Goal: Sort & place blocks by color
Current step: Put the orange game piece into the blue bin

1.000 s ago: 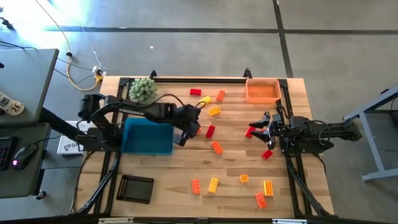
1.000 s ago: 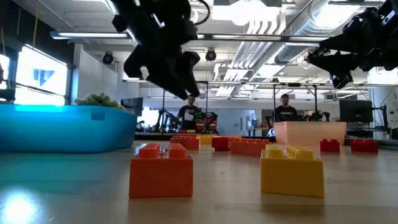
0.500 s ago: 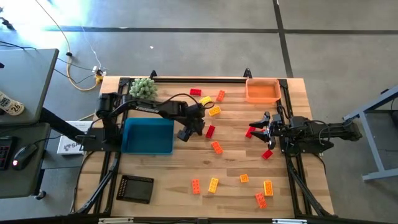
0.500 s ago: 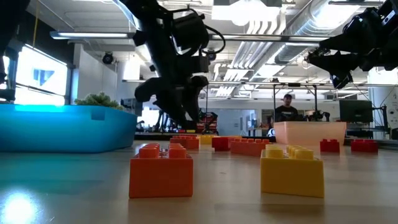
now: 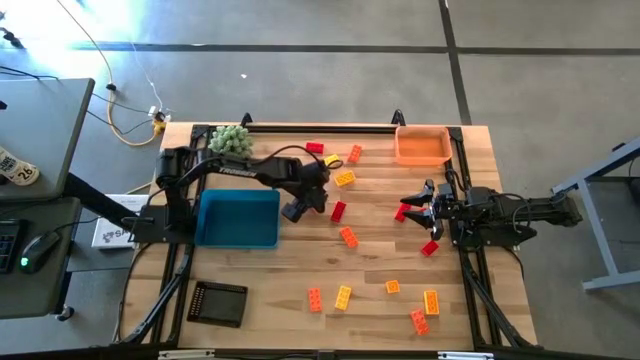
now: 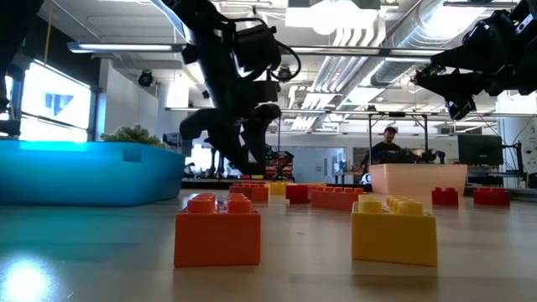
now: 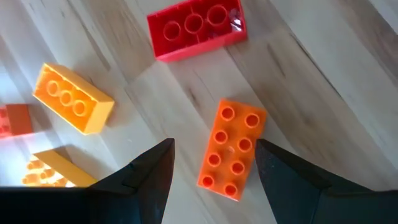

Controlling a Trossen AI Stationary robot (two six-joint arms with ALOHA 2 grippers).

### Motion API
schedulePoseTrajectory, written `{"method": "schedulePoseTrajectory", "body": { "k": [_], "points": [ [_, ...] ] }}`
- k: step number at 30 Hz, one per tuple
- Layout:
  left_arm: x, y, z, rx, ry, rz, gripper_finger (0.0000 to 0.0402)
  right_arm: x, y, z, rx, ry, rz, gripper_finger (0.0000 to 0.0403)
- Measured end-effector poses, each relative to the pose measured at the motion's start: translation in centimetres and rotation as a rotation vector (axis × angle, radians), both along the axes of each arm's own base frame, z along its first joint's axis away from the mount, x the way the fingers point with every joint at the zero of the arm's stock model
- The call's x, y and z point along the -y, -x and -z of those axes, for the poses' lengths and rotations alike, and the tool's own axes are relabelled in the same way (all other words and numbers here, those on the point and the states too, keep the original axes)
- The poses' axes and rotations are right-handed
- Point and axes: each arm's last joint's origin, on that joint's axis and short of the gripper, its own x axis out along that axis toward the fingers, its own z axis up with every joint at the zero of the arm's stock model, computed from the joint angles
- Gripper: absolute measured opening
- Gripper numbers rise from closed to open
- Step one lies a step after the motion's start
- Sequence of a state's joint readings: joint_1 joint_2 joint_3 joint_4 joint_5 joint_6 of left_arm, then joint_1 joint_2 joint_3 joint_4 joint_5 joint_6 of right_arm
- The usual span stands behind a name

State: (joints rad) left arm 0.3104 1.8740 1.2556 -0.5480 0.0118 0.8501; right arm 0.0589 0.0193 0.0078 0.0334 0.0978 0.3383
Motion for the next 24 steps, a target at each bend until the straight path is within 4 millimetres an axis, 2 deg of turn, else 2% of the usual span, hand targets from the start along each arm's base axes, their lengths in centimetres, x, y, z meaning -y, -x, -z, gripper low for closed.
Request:
{"method": "schedulePoseTrajectory", "body": {
  "k": [6, 12, 19, 24],
  "points": [
    [-0.2, 0.0, 0.0, 0.01, 0.003, 0.008, 0.0213, 0.0, 0.0, 0.0, 0.0, 0.006, 0.0, 0.0195],
    [-0.3, -0.4, 2.3, -0.052, -0.001, -0.004, 0.0213, 0.0, 0.0, 0.0, 0.0, 0.006, 0.0, 0.0195],
    [-0.5, -0.5, 2.7, -0.054, -0.003, -0.013, 0.0213, 0.0, 0.0, 0.0, 0.0, 0.006, 0.001, 0.0195],
    [-0.7, -0.6, 3.9, -0.091, 0.029, -0.031, 0.0213, 0.0, 0.0, 0.0, 0.001, 0.006, 0.001, 0.0195]
  ]
}}
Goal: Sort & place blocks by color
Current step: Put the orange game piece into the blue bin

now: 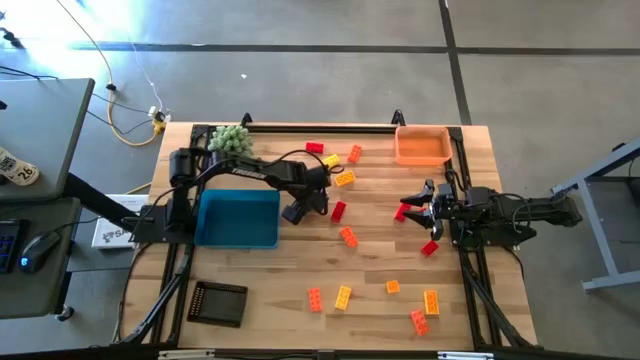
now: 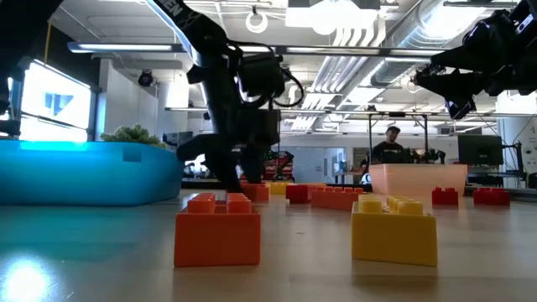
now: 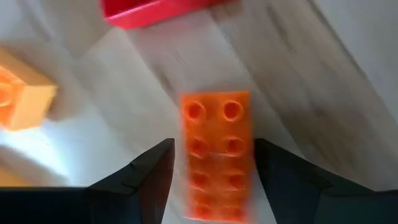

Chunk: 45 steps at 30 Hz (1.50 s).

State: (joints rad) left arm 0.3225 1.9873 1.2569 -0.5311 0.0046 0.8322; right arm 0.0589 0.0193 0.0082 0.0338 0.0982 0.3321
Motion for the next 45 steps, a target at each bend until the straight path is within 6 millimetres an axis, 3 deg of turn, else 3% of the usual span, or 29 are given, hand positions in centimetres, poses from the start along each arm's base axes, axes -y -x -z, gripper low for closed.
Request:
{"method": "schedulePoseTrajectory", "body": {
  "k": [6, 14, 23, 25, 35, 41, 45],
  "points": [
    [0.2, -0.1, 0.5, -0.005, 0.032, -0.052, 0.0204, 0.0, 0.0, 0.0, 0.0, -0.002, 0.0, 0.0195],
    [0.3, -0.1, 0.2, 0.009, 0.061, -0.15, 0.0109, 0.0, 0.0, 0.0, 0.0, -0.007, 0.0, 0.0195],
    [0.4, 0.1, -0.5, 0.036, 0.098, -0.286, 0.0109, 0.0, 0.0, 0.0, 0.0, -0.007, 0.0, 0.0195],
    [0.6, 0.4, -1.5, 0.057, 0.123, -0.336, 0.0109, 0.0, 0.0, 0.0, 0.0, -0.007, 0.0, 0.0195],
    [2.0, 2.6, -10.7, 0.332, 0.202, -0.538, 0.0109, 0.0, 0.0, 0.0, 0.002, -0.012, 0.006, 0.0195],
    [3.3, 6.1, -14.7, 0.343, 0.258, -0.681, 0.0109, 0.2, 0.0, -0.1, 0.024, -0.124, 0.058, 0.0195],
    [4.6, 8.6, -15.9, 0.25, 0.252, -0.711, 0.0109, 0.2, 0.0, -0.2, 0.037, -0.212, 0.079, 0.0195]
  ]
}}
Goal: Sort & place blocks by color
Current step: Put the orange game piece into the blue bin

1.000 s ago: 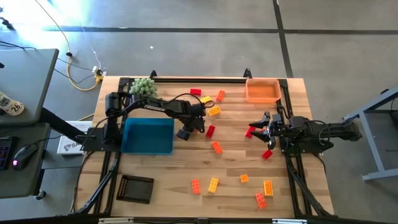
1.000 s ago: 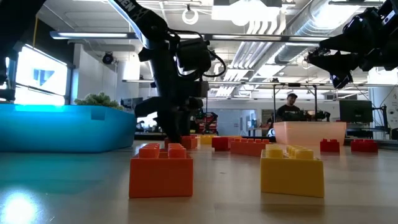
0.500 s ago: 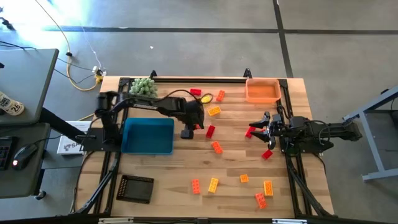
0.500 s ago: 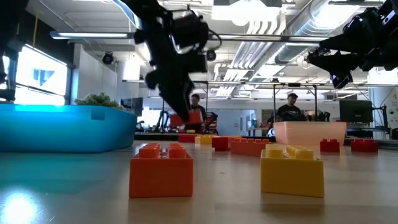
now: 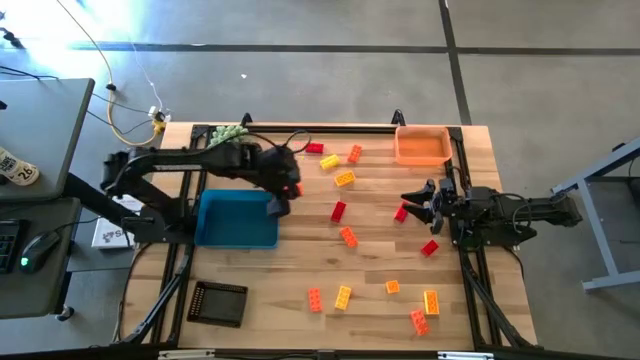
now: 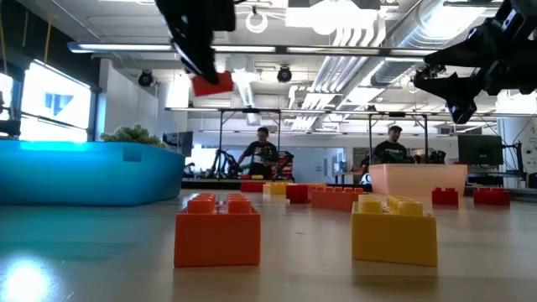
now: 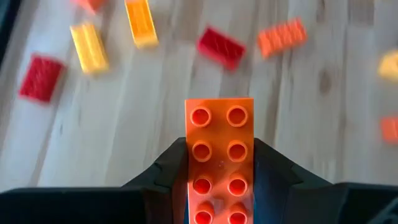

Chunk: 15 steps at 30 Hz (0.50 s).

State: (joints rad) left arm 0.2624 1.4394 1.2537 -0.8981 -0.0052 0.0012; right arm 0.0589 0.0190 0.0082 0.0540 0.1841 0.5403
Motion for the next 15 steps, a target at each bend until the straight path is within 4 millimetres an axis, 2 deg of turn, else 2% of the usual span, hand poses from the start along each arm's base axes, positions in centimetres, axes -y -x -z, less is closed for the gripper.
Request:
{"method": "schedulePoseTrajectory", "body": {
  "k": [3, 6, 9, 15],
  "points": [
    [0.8, 1.5, -0.3, -0.053, -0.001, -0.015, 0.0109, 0.0, 0.0, 0.0, 0.022, -0.134, 0.006, 0.0195],
    [1.3, 3.0, 0.5, -0.08, 0.022, -0.048, 0.0109, 0.1, 0.0, -0.1, 0.04, -0.242, 0.023, 0.0195],
    [1.8, 4.3, 1.9, -0.1, 0.048, -0.095, 0.0109, 0.1, 0.0, -0.1, 0.05, -0.283, 0.026, 0.0195],
    [2.4, 5.6, 5.2, -0.121, 0.092, -0.169, 0.0109, 0.2, 0.0, -0.2, 0.062, -0.294, 0.048, 0.0195]
  ]
}}
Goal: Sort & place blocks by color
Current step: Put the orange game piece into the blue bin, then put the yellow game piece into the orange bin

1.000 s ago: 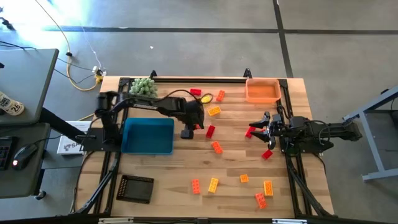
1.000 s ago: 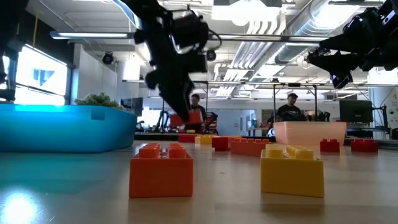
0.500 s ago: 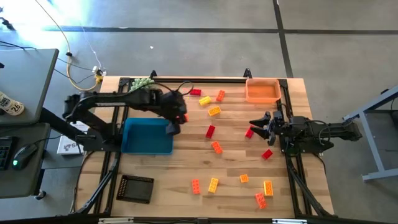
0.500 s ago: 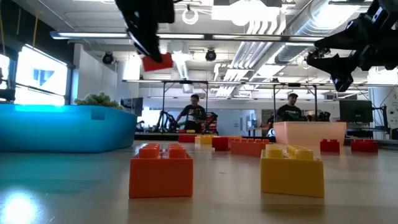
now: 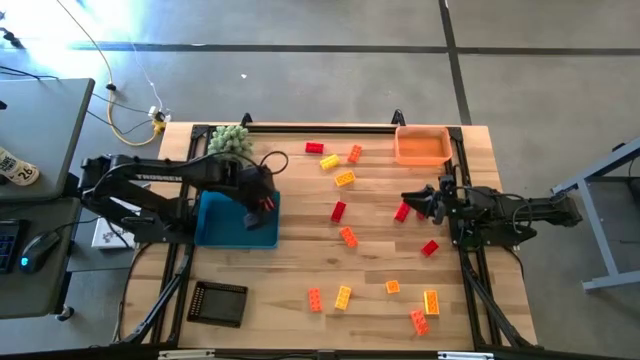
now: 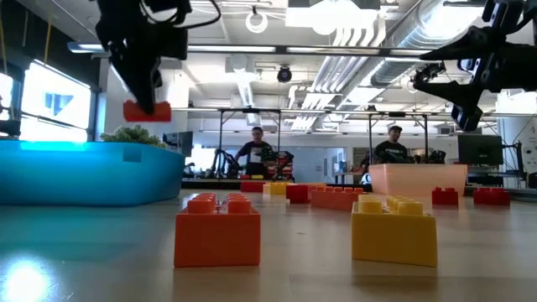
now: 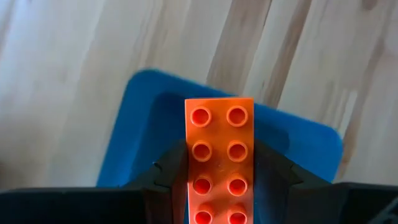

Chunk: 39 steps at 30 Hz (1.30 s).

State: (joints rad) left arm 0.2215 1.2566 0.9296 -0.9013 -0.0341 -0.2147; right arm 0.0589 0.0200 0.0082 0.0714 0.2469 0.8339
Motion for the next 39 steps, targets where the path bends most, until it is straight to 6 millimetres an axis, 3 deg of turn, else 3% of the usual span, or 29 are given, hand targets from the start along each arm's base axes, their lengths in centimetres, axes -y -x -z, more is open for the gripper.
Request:
{"method": "schedulePoseTrajectory", "body": {
  "k": [11, 23, 29, 34, 39],
  "points": [
    [0.4, 1.5, 5.0, -0.062, 0.062, -0.062, 0.0127, 0.0, 0.2, -1.3, 0.117, -0.115, -0.004, 0.0195],
    [0.0, 2.4, 7.1, -0.061, 0.068, -0.12, 0.0144, -0.2, 1.1, -8.0, 0.215, -0.188, -0.118, 0.0195],
    [-0.3, 2.4, 7.1, -0.065, 0.053, -0.132, 0.0161, -0.6, -0.2, -11.4, -0.008, -0.288, -0.205, 0.0195],
    [-0.4, 2.5, 7.1, -0.074, 0.007, -0.145, 0.0172, -0.9, -2.0, -12.7, -0.304, -0.391, -0.218, 0.0195],
    [-0.4, 2.5, 7.1, -0.076, -0.005, -0.149, 0.0188, -1.4, -4.1, -13.4, -0.492, -0.446, -0.214, 0.0195]
  ]
}}
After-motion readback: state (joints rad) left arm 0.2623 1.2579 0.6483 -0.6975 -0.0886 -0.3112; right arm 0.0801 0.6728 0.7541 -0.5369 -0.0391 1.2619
